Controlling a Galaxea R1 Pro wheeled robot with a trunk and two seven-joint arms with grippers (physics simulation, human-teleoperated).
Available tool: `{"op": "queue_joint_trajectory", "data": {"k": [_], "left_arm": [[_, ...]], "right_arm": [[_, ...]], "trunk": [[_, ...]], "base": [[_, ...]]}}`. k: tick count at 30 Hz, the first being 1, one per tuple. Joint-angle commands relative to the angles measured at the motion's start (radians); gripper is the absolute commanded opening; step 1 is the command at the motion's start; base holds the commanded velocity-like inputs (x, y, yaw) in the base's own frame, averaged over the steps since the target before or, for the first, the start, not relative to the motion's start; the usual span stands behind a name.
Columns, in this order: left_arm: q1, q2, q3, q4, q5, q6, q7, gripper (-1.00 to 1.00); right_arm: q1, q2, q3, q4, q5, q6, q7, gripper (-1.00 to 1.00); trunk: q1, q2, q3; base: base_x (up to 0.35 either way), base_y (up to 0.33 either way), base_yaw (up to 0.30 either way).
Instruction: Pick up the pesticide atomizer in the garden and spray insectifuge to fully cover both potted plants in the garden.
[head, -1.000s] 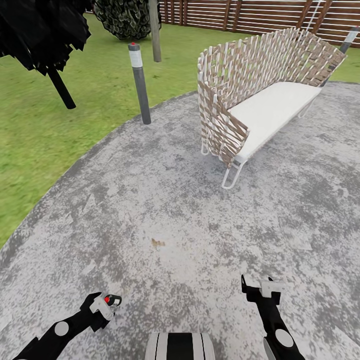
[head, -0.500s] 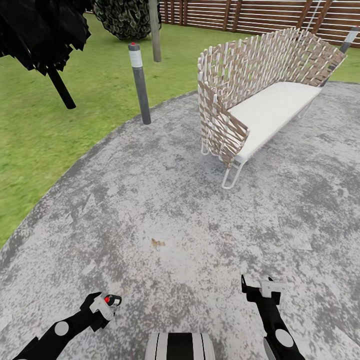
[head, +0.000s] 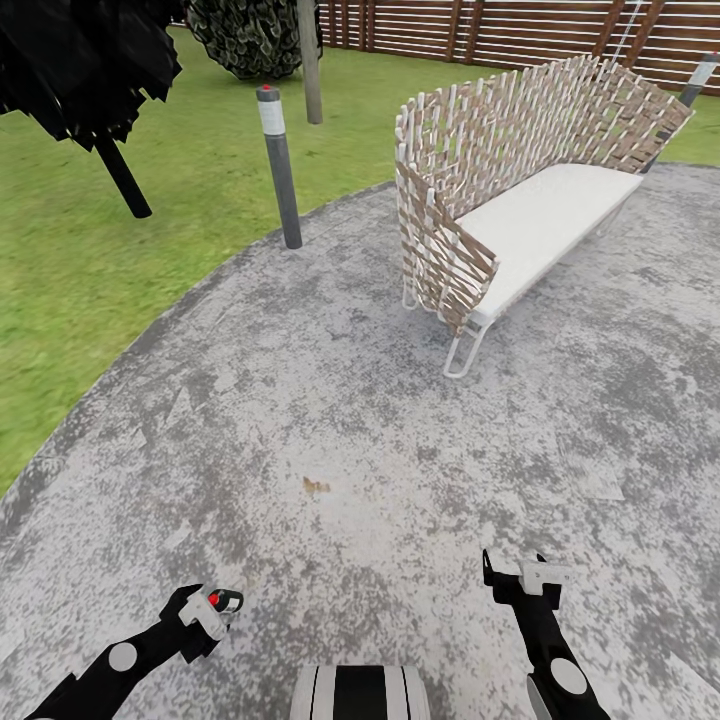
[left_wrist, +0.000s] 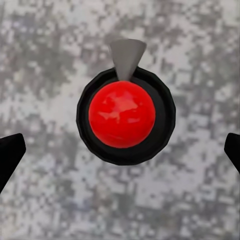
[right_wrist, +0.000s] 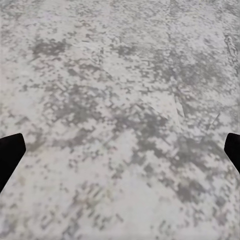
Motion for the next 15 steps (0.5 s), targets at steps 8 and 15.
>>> {"op": "queue_joint_trajectory", "data": {"k": [8, 15], "left_arm": [[0.000, -0.002, -0.001, 0.000, -0.006, -0.003, 0.000, 1.00], [0.000, -0.002, -0.001, 0.000, -0.006, -0.003, 0.000, 1.00]], "right_arm": [[0.000, 0.000, 0.001, 0.000, 0.000, -0.002, -0.004, 1.00], [0.000, 0.000, 0.001, 0.000, 0.000, -0.003, -0.004, 1.00]], "trunk": [[0.000, 0.000, -0.001], [0.000, 0.000, -0.001]], "base": [[0.000, 0.000, 0.000], [0.000, 0.000, 0.000]]}}
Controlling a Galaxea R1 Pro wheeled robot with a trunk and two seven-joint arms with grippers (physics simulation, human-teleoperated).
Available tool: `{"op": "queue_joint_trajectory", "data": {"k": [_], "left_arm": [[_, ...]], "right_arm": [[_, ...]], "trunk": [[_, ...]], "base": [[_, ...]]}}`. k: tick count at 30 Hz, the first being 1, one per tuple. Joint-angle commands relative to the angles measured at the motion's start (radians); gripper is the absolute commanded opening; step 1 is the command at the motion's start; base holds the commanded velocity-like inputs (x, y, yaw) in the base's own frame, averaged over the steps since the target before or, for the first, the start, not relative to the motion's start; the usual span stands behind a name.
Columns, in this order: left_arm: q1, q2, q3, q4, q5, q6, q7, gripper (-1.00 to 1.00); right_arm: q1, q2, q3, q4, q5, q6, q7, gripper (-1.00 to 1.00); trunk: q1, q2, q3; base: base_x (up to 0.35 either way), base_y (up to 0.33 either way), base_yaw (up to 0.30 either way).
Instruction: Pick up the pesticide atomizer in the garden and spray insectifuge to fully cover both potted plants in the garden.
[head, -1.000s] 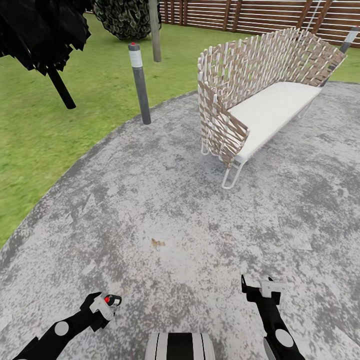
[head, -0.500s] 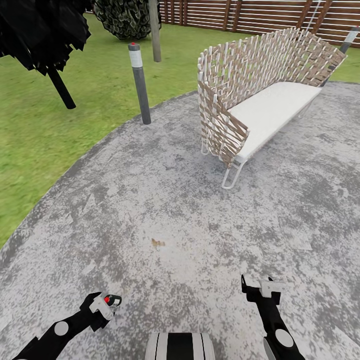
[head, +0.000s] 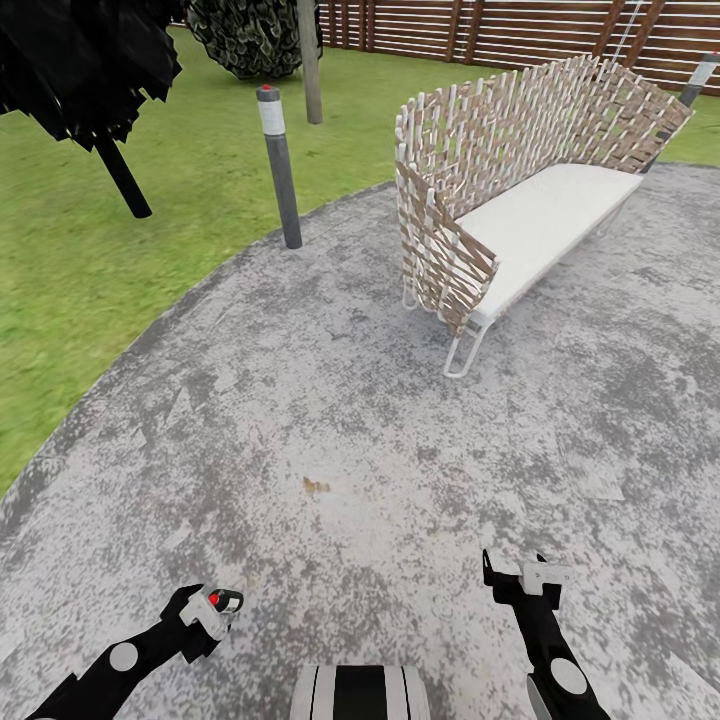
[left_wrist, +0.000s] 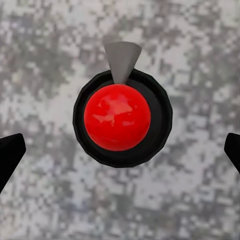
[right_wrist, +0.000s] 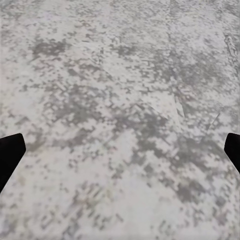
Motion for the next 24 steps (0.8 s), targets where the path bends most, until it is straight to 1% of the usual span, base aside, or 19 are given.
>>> {"op": "queue_joint_trajectory", "data": {"k": [1, 24], "left_arm": [[0.000, 0.000, 0.000, 0.000, -0.006, -0.005, 0.000, 1.00], [-0.003, 0.000, 0.000, -0.003, -0.006, -0.003, 0.000, 1.00]], "right_arm": [[0.000, 0.000, 0.001, 0.000, 0.000, -0.003, -0.004, 1.00], [0.000, 0.000, 0.001, 0.000, 0.000, -0.003, -0.004, 1.00]], "trunk": [[0.000, 0.000, -0.001], [0.000, 0.000, -0.001]], "base": [[0.000, 0.000, 0.000], [0.000, 0.000, 0.000]]}}
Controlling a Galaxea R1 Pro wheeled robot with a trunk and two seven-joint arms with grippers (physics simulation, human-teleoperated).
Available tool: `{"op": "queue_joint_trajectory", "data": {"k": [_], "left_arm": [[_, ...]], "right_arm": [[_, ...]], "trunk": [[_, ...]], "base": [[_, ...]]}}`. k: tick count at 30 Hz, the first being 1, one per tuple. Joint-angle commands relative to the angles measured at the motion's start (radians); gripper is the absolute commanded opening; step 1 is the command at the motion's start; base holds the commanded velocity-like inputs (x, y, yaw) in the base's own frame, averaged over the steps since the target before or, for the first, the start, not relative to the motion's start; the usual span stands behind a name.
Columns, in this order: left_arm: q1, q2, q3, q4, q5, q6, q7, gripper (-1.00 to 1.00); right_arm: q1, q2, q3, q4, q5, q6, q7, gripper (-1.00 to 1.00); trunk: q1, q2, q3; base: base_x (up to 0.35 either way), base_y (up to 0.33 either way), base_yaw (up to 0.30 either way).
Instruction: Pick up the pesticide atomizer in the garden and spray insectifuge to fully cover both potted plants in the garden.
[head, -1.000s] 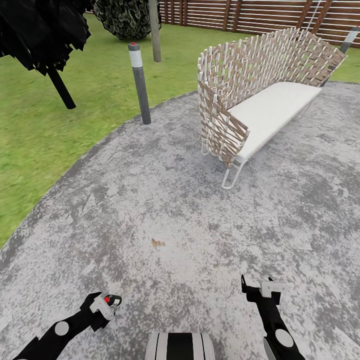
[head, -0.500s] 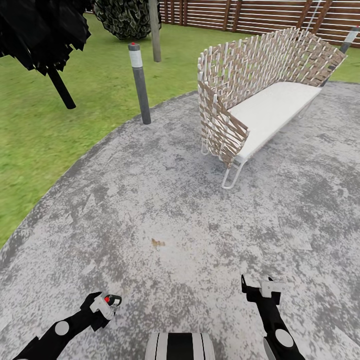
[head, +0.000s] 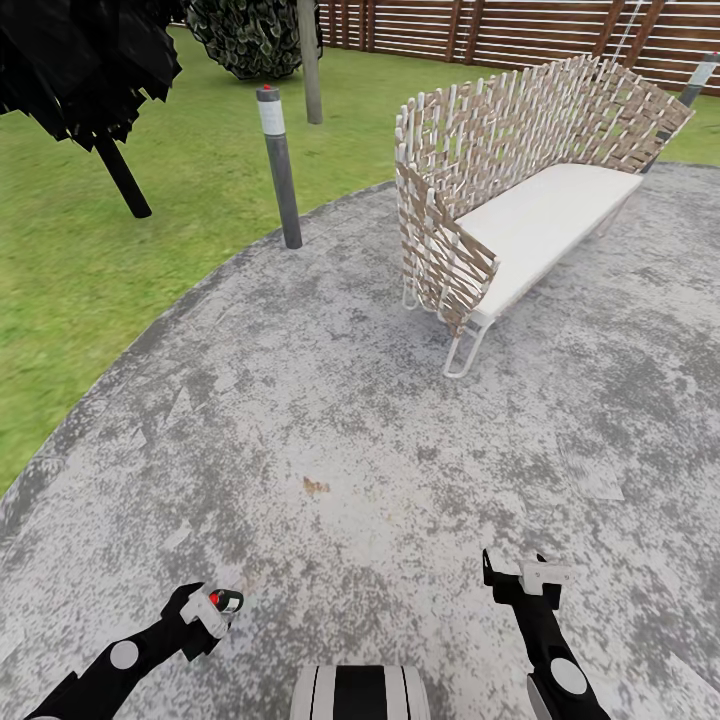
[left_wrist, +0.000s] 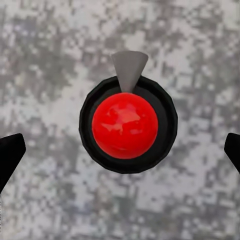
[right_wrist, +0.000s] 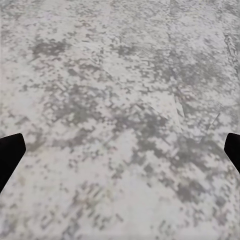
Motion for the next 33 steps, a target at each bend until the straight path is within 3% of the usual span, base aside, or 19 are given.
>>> {"op": "queue_joint_trajectory", "data": {"k": [1, 2, 33], "left_arm": [[0.000, 0.000, -0.001, 0.000, -0.006, -0.005, 0.000, 1.00], [0.000, 0.000, -0.001, 0.000, -0.006, -0.005, 0.000, -1.00], [0.003, 0.002, 0.001, 0.001, -0.006, -0.006, -0.002, -1.00]], "right_arm": [[0.000, 0.000, 0.001, 0.000, 0.000, -0.003, -0.004, 1.00], [0.000, 0.000, 0.001, 0.000, 0.000, -0.003, -0.004, 1.00], [0.000, 0.000, 0.001, 0.000, 0.000, -0.003, -0.004, 1.00]], "trunk": [[0.000, 0.000, -0.001], [0.000, 0.000, -0.001], [0.000, 0.000, -0.001]], "base": [[0.000, 0.000, 0.000], [0.000, 0.000, 0.000], [0.000, 0.000, 0.000]]}}
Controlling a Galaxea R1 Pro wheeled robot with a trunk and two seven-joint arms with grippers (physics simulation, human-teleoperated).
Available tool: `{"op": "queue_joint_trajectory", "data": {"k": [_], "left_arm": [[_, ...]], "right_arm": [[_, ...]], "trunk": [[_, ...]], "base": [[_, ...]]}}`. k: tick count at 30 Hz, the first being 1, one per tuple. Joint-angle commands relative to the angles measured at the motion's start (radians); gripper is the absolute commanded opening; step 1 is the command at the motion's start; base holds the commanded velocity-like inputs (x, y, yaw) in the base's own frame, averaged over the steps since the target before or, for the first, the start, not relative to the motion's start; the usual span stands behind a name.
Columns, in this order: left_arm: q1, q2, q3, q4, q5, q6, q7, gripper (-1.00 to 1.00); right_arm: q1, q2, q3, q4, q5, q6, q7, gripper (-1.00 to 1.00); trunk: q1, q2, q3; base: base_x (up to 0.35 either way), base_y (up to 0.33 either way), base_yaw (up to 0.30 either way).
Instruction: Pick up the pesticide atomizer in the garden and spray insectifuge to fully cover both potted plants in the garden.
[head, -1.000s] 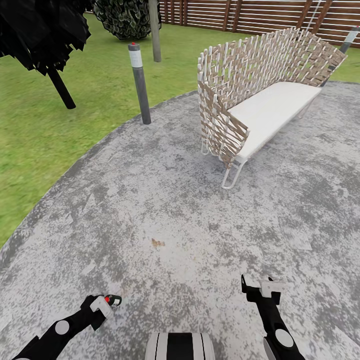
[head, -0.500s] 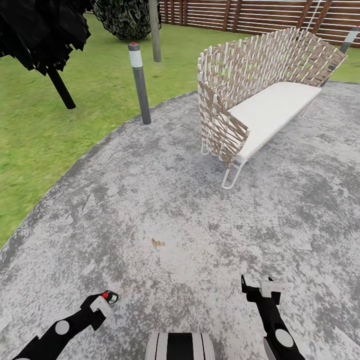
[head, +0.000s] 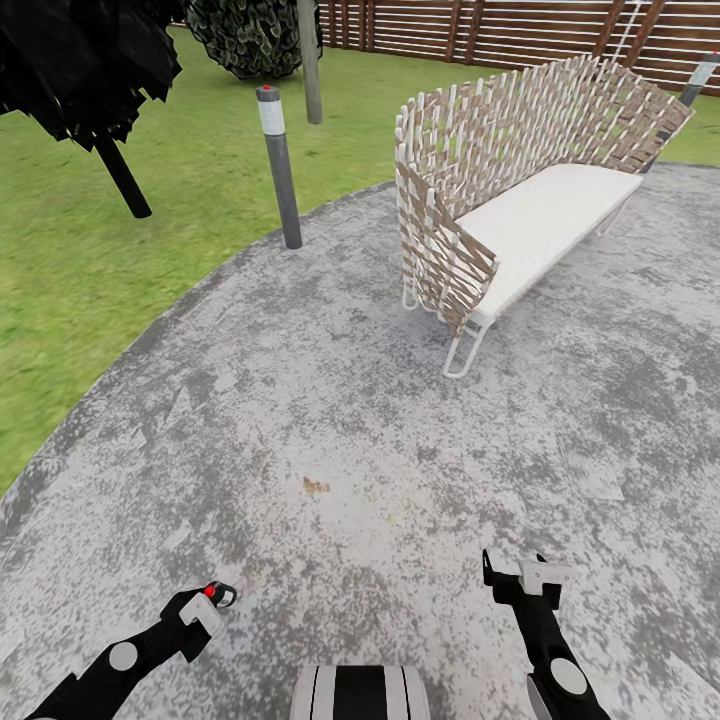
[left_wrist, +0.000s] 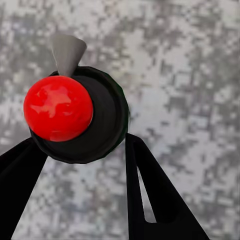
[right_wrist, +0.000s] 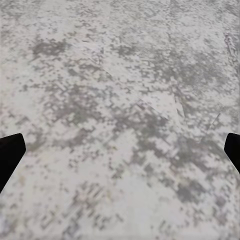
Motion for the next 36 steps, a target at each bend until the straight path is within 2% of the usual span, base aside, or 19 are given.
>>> {"op": "queue_joint_trajectory", "data": {"k": [1, 4, 17, 20, 26, 30, 33, 36], "left_arm": [[0.000, 0.000, -0.001, 0.000, -0.009, -0.005, 0.002, -1.00], [0.000, 0.000, -0.001, 0.000, -0.009, -0.004, 0.002, -1.00], [-0.002, 0.003, 0.008, 0.001, 0.002, -0.003, 0.005, -1.00], [0.001, 0.003, 0.010, 0.003, 0.013, -0.003, 0.003, -1.00], [0.012, 0.008, 0.009, 0.016, 0.075, -0.003, -0.001, -1.00], [0.022, 0.011, 0.009, 0.019, 0.100, -0.006, -0.005, -1.00], [0.034, 0.011, 0.008, 0.017, 0.105, -0.008, -0.004, -1.00], [0.037, 0.010, 0.008, 0.017, 0.106, -0.007, -0.003, -1.00]], "right_arm": [[0.000, 0.000, 0.001, 0.000, 0.000, -0.003, -0.004, 1.00], [0.000, 0.000, 0.001, 0.000, 0.000, -0.003, -0.004, 1.00], [0.000, 0.005, 0.006, 0.001, 0.002, -0.003, -0.004, 1.00], [0.000, 0.006, 0.007, 0.002, 0.002, -0.003, -0.004, 1.00], [0.005, 0.005, 0.007, 0.031, 0.006, -0.010, -0.002, 1.00], [0.030, -0.006, 0.006, 0.038, 0.008, -0.023, -0.001, 1.00], [0.054, -0.016, 0.005, 0.044, 0.008, -0.027, -0.001, 1.00], [0.078, -0.037, 0.005, 0.053, 0.007, -0.035, -0.002, 1.00]], "trunk": [[0.000, 0.000, -0.001], [0.000, 0.000, -0.001], [-0.006, 0.003, 0.050], [-0.007, 0.004, 0.061], [-0.010, 0.005, 0.081], [-0.010, 0.005, 0.081], [-0.010, 0.005, 0.081], [-0.010, 0.005, 0.084]], "base": [[0.000, 0.000, 0.000], [0.000, 0.000, 0.000], [0.000, 0.000, 0.000], [0.000, 0.000, 0.000], [0.000, 0.000, 0.000], [0.000, 0.000, 0.000], [0.000, 0.000, 0.000], [0.000, 0.000, 0.000]]}}
